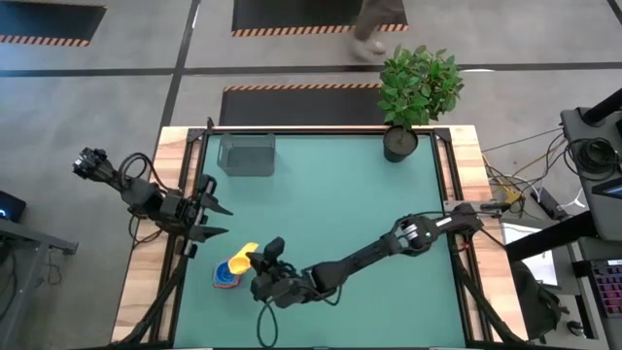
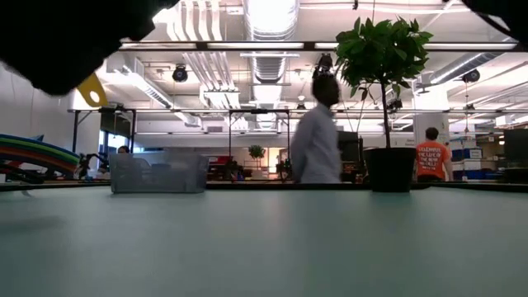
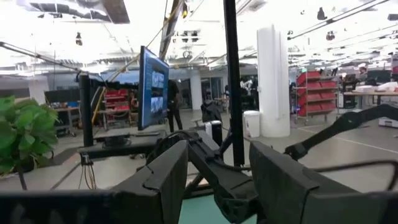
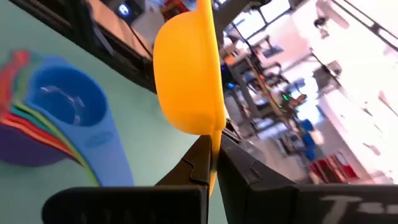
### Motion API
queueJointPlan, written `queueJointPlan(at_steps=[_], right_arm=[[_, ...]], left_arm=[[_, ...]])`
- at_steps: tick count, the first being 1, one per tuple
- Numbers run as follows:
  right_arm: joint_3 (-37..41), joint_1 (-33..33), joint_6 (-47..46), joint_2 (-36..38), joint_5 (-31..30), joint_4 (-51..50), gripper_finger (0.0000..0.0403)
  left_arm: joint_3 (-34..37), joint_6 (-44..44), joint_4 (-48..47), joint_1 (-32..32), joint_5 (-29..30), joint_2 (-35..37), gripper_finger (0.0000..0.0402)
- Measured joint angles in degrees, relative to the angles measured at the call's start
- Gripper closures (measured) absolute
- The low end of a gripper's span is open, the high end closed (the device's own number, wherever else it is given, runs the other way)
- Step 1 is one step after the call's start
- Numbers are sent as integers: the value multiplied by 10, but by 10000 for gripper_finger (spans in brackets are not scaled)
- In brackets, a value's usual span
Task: Nest measuring cups in basket
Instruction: Stack the yellow measuring cup on top of the blue measuring cup
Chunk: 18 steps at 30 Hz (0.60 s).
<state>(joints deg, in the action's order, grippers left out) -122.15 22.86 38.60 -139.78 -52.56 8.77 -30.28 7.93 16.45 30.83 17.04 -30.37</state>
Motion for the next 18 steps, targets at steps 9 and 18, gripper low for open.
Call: queueJointPlan(at_steps=[9,18], right_arm=[[-84,-6,21,-59,-26,-14,394],[-86,-19,47,-67,50,-29,394]], left_arm=[[0,-5,-20,0,0,13,246],[0,-5,-21,0,1,11,246]])
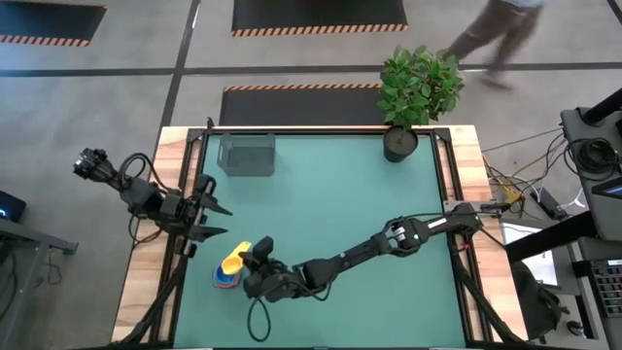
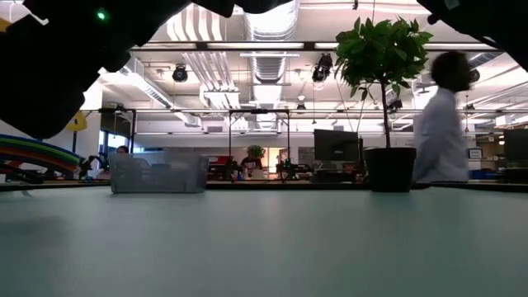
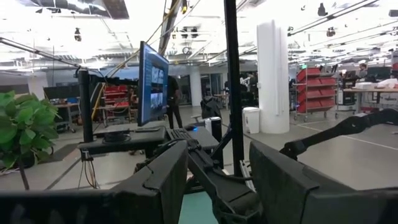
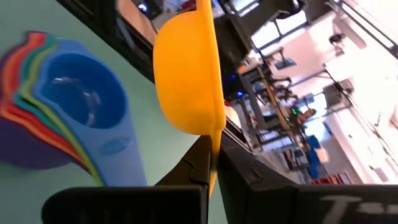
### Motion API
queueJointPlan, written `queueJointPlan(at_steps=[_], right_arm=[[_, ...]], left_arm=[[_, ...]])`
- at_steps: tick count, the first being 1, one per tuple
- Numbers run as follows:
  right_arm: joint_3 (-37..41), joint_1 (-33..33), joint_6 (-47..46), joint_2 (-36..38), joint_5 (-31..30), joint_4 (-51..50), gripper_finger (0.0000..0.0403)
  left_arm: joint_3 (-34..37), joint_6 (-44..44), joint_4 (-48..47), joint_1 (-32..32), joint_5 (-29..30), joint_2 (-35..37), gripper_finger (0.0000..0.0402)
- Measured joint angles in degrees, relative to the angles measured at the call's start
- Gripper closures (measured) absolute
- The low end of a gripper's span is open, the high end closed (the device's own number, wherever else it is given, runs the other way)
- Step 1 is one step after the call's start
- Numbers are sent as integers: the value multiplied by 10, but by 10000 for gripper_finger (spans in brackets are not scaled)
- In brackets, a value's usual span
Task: Nest measuring cups in basket
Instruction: Stack the yellow measuring cup on top of the blue measuring cup
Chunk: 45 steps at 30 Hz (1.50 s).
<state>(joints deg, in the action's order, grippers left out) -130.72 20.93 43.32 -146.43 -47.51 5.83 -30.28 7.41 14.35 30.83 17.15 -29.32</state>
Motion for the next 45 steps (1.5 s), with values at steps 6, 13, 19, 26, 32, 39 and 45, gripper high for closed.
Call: queueJointPlan(at_steps=[6,13,19,26,32,39,45], right_arm=[[1,-8,11,0,45,0,394],[1,-16,18,0,66,-1,394],[1,-17,18,0,73,-19,394],[1,-17,56,0,54,-22,394],[1,-17,64,0,21,-26,394],[1,-15,57,0,21,-26,394],[1,-14,52,0,24,-25,394]], left_arm=[[0,1,-2,0,0,0,246],[0,0,-9,0,0,-1,246],[0,-93,-36,1,0,-24,246],[-56,-229,-195,36,-1,-100,247],[-183,-307,-427,95,2,-187,247],[-310,-457,-719,172,3,-323,248],[-380,-476,-822,219,15,-429,248]])
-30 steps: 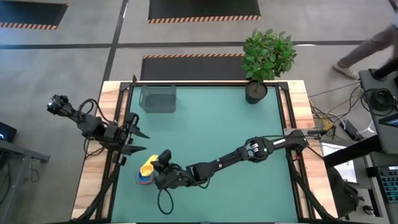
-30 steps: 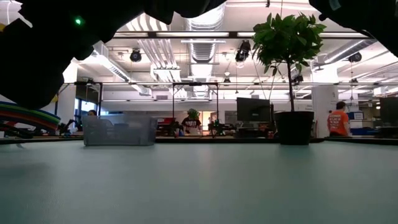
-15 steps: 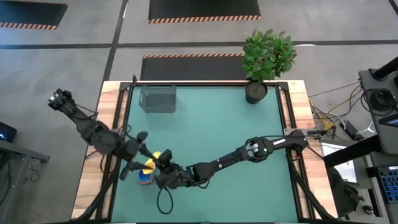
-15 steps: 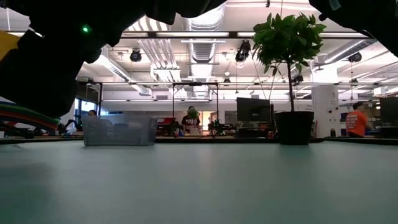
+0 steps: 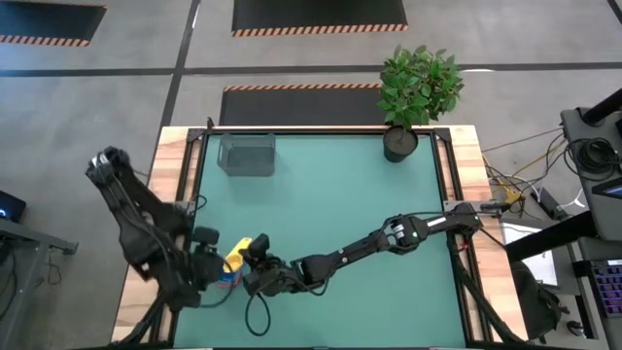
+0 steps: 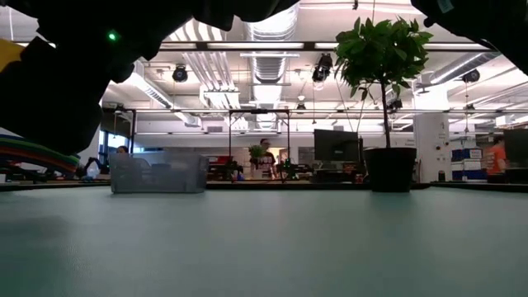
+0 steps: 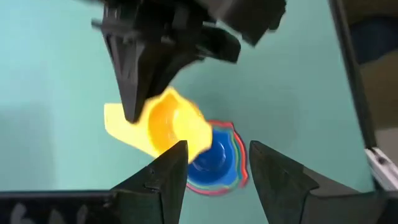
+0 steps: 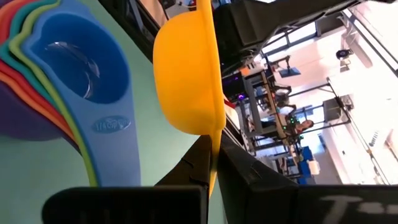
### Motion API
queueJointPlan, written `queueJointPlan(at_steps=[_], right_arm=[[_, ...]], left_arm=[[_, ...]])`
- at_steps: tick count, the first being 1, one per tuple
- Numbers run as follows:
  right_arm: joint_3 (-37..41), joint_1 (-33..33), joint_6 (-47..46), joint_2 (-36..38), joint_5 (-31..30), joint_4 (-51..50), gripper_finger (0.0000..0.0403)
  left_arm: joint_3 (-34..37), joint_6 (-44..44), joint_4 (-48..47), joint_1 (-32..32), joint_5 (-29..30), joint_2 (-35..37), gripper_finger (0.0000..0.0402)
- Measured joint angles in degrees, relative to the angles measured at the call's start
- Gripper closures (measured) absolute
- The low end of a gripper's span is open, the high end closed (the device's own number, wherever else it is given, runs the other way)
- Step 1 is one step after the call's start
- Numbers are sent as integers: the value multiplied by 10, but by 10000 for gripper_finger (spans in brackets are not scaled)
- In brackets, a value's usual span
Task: Nest measuring cups in basket
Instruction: Stack the yellow measuring cup on top of the blue measuring cup
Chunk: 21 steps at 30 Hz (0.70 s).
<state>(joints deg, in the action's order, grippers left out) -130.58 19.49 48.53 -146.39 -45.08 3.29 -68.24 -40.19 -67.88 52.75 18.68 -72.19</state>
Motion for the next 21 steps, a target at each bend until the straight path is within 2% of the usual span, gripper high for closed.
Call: queueJointPlan(at_steps=[8,21], right_arm=[[0,0,-1,0,0,0,394],[0,0,-5,0,1,1,394]], left_arm=[[-22,12,-5,6,59,-56,248],[37,-36,9,4,63,-69,257]])
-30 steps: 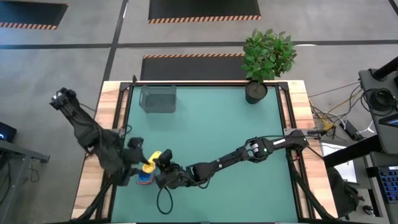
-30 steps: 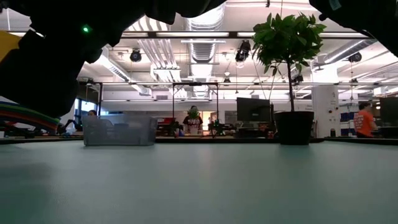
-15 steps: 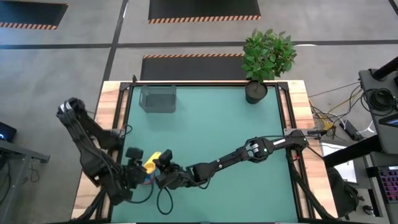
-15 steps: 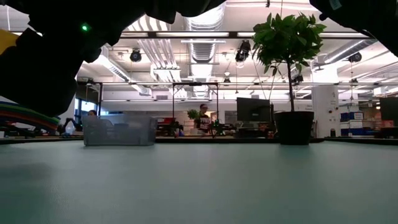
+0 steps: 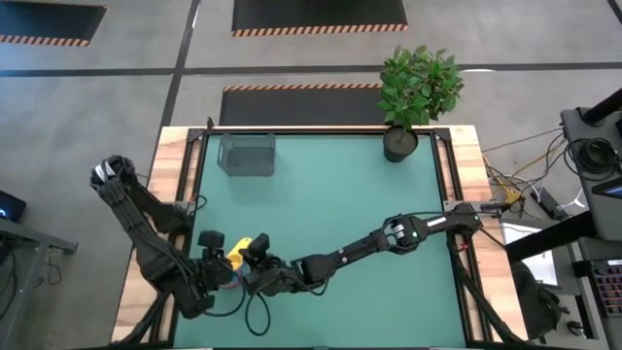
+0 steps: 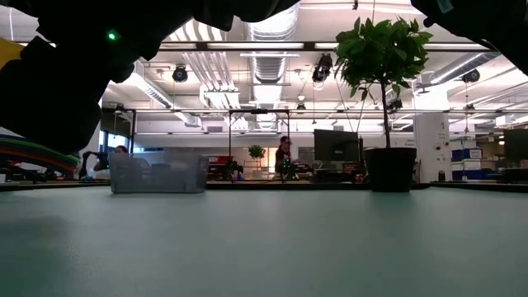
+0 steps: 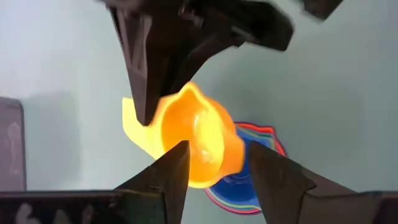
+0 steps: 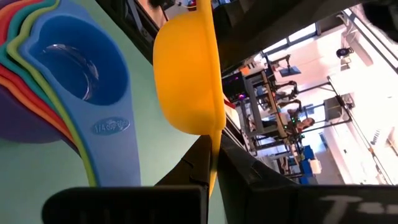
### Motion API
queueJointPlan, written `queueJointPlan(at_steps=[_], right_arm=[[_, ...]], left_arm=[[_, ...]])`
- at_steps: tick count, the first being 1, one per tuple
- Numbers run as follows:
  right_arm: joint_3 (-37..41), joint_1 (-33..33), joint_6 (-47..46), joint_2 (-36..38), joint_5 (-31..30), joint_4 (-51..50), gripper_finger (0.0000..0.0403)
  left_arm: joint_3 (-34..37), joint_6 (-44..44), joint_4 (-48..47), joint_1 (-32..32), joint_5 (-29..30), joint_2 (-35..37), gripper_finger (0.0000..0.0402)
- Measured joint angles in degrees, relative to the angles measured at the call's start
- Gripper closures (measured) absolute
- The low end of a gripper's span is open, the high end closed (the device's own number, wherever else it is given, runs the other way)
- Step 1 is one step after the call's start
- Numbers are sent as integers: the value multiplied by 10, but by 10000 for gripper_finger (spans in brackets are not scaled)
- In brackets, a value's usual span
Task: Nest measuring cups in basket
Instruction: Stack the yellow measuring cup on top of the blue measuring cup
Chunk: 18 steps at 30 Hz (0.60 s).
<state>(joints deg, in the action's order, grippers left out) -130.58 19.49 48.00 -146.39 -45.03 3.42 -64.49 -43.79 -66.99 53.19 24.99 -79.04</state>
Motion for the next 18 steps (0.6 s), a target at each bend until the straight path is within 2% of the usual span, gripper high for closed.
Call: queueJointPlan(at_steps=[3,12,18], right_arm=[[0,0,0,0,0,0,394],[0,-1,12,0,3,-1,393],[-1,2,7,0,15,-1,368]], left_arm=[[12,-3,5,0,0,1,281],[16,9,14,0,0,1,387],[16,41,30,0,-3,1,383]])
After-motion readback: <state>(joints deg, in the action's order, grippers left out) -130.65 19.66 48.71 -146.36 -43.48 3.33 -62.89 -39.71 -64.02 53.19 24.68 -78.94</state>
